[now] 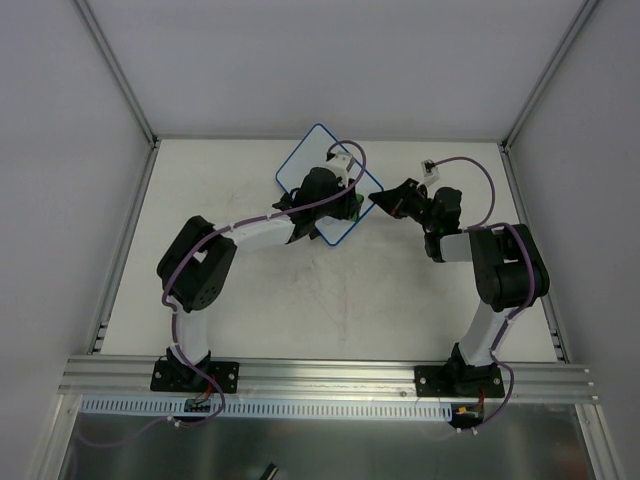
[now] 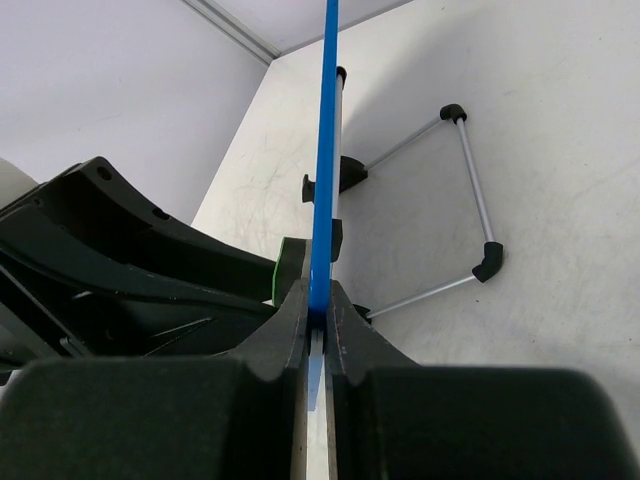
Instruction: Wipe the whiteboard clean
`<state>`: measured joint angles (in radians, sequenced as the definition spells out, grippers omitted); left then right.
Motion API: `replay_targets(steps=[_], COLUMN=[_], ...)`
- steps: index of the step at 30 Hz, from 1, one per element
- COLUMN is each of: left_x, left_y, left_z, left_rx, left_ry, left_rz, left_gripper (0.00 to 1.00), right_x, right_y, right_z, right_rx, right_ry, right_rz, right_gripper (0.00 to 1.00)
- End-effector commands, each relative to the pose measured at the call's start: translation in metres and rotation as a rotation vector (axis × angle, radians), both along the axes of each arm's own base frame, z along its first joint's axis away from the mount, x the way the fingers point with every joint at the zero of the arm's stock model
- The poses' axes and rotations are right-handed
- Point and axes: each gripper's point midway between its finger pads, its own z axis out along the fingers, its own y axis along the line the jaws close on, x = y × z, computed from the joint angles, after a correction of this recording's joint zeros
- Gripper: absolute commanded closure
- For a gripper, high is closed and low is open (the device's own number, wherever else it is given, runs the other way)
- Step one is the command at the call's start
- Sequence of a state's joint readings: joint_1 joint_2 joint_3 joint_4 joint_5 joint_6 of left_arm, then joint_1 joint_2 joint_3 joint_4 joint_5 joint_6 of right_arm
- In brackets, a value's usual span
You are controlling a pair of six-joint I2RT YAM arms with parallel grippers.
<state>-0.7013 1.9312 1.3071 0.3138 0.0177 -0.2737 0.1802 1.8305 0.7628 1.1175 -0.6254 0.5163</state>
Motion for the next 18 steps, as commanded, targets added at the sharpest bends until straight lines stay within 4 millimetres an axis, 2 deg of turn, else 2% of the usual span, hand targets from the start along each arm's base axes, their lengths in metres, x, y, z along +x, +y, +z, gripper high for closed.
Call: replay_targets(steps=[1, 3, 10, 12, 18], left_x=[-0.003, 0.003, 0.004, 0.008, 0.007], left_y=[0.027, 0.035, 0.064, 0.081, 0.11], left_z=[-0.04, -0.044, -0.062, -0.067, -0.089], left_rx=[0.04, 0.036, 0.029, 0.018, -0.01], left_ry=[0.136, 0.162, 0.236, 0.263, 0.35], left_rz=[0.078, 0.099, 0.181, 0.224, 0.322], left_gripper=[1.0, 1.0, 1.0, 1.0, 1.0], right_x=[-0.008, -0.008, -0.008, -0.009, -0.008], right_y=[0.018, 0.018, 0.018, 0.017, 0.016], right_z=[0.023, 0.023, 0.023, 0.023, 0.023], right_rx=[-0.018, -0.017, -0.015, -0.012, -0.008], right_ry=[-0.142, -0.141, -0.142, -0.142, -0.141], right_rz=[0.1, 0.1, 0.1, 0.098, 0.095], right_gripper=[1.0, 1.0, 1.0, 1.0, 1.0])
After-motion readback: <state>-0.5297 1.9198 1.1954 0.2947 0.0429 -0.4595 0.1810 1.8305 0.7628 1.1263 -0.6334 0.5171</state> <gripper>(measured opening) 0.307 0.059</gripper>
